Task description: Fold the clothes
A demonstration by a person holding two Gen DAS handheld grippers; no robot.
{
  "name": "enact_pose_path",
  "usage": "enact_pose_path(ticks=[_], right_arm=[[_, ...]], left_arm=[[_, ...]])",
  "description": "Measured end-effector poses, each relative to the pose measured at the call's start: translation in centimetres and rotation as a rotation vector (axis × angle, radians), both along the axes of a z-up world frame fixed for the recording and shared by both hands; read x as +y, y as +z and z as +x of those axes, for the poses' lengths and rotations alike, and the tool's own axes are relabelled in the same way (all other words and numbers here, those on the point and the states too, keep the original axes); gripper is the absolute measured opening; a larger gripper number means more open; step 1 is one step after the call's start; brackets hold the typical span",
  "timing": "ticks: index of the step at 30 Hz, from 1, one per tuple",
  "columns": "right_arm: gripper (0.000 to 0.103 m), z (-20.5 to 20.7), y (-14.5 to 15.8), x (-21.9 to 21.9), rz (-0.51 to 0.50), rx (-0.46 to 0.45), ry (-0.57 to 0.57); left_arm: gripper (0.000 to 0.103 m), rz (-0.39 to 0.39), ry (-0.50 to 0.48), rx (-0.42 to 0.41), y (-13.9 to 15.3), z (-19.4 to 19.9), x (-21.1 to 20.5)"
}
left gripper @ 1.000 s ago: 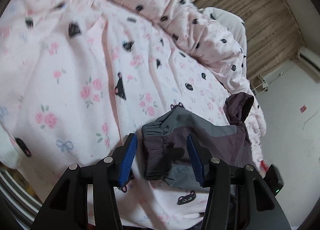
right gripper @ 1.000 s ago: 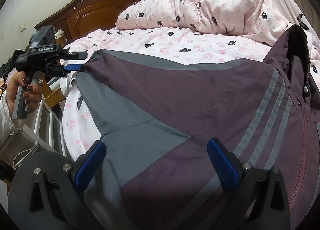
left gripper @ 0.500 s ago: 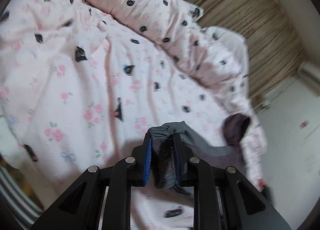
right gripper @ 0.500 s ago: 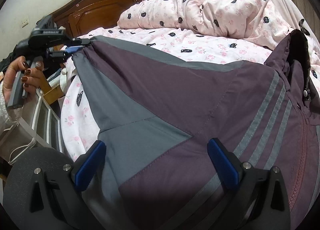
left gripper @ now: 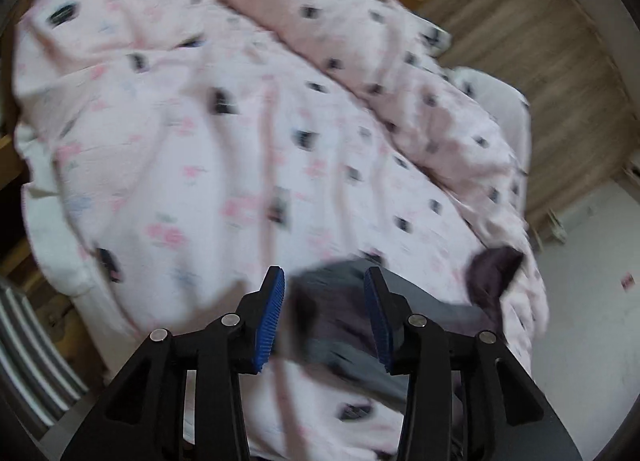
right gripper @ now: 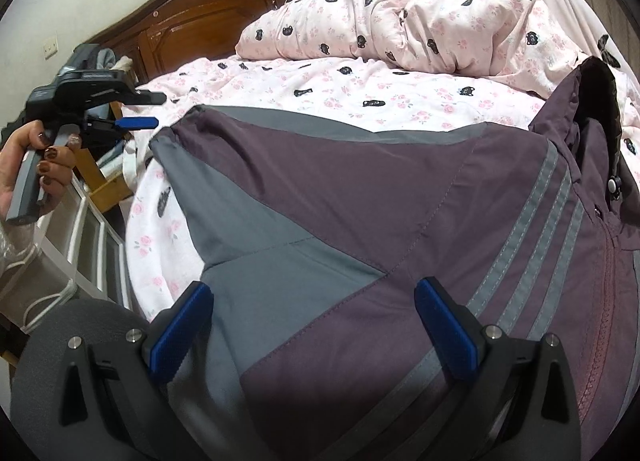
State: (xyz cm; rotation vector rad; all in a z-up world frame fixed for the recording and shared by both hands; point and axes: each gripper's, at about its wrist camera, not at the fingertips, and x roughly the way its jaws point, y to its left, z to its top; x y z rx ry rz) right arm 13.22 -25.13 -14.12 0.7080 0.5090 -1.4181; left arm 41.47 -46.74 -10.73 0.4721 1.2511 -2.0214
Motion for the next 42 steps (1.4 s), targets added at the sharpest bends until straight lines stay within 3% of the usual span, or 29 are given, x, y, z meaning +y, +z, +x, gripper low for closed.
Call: enact_pose_path(ticks=[3, 5, 8, 11, 14, 18, 21, 25, 28, 32, 38, 42], right_arm=[[0.103, -0.1, 0.3, 0.0, -0.003, -0.025, 0.001], [0.103, -0.1, 0.7, 0.0, -0.006, -0.042, 0.007], [0.103, -0.4, 2.0, 0.6, -0.027, -0.055, 0.008], [0.103, -1.4, 3.9, 2.0, -0.069, -0.051, -0.005], [0.103, -3.0, 5.5, 3.6, -0.097, -0.038, -0.030], [0.103, -6.5, 7.1, 6.9, -0.124, 0.012, -0.121], [0.103, -9.1, 7.8, 9.4, -0.131, 0.057, -0.218], [0.103, -13.0, 8.5, 13.0, -0.130, 0.132, -0.346], [0.103, -15.6, 8.8, 15.0, -0.121, 0.189, -0.423], [0.103, -20.0, 9.2, 17.6, -0.124, 0.204, -0.529], [0.103, -24.2, 9.8, 14.4, -0.114, 0.190, -0.557], [0.103, -25.8, 9.7, 8.8, -0.089, 0.194, -0.534]], left_arm=[[0.037, 0.009, -0.126, 0.019, 0.1, -2.6, 2.4], [0.037, 0.015, -0.165, -0.036, -0.7, -4.0, 3.6], [0.037, 0.070, -0.162, -0.167, -3.7, -4.9, 4.1], [0.036, 0.108, -0.139, -0.147, -5.2, -4.5, 4.2], [0.037, 0.046, -0.126, -0.155, -3.4, -5.2, 5.1], [0.037, -0.124, -0.127, -0.132, 1.2, -7.0, 7.0], [0.050, -0.233, -0.157, -0.106, 4.3, -9.5, 8.5], [0.054, -0.298, -0.231, -0.087, 6.0, -15.1, 9.6], [0.054, -0.292, -0.287, -0.065, 5.8, -19.4, 10.3], [0.055, -0.322, -0.315, -0.103, 5.6, -25.1, 10.7], [0.055, -0.448, -0.392, -0.277, 4.9, -33.6, 10.3], [0.055, -0.420, -0.446, -0.306, 4.2, -37.8, 8.2]])
